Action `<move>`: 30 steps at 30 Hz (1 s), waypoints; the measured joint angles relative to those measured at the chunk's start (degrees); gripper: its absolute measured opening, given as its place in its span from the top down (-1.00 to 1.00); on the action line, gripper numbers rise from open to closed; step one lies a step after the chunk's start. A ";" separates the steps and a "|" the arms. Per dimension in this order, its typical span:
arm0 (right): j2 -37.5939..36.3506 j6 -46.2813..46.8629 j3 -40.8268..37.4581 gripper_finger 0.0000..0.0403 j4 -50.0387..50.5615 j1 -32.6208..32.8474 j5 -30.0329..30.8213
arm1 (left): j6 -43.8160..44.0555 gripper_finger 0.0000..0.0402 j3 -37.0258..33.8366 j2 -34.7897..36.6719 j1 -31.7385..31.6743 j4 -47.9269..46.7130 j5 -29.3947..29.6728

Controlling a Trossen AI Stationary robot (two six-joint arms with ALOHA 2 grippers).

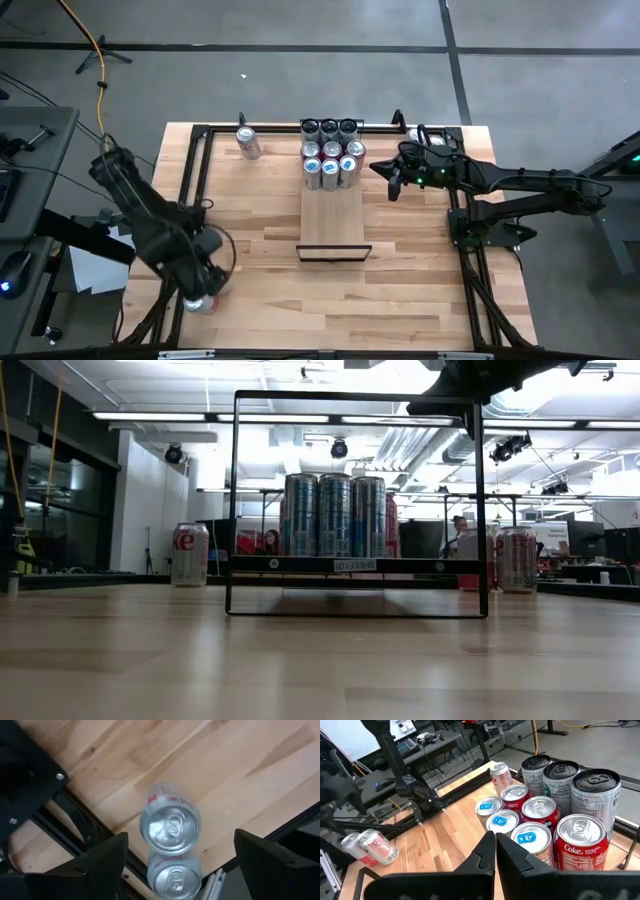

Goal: Place canned beverage on shelf
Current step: Put the bottom left red-silver soda can on the shelf

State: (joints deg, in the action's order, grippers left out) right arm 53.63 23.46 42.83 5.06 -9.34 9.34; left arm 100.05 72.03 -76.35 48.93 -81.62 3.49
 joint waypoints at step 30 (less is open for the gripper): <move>0.00 1.00 0.00 1.00 -0.09 0.00 2.05 | -1.91 -0.54 -6.56 -2.11 1.99 10.67 -0.83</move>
State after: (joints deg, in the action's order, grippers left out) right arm 53.63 24.46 42.83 4.97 -9.34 11.40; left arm 98.14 65.47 -78.46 50.92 -70.96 2.66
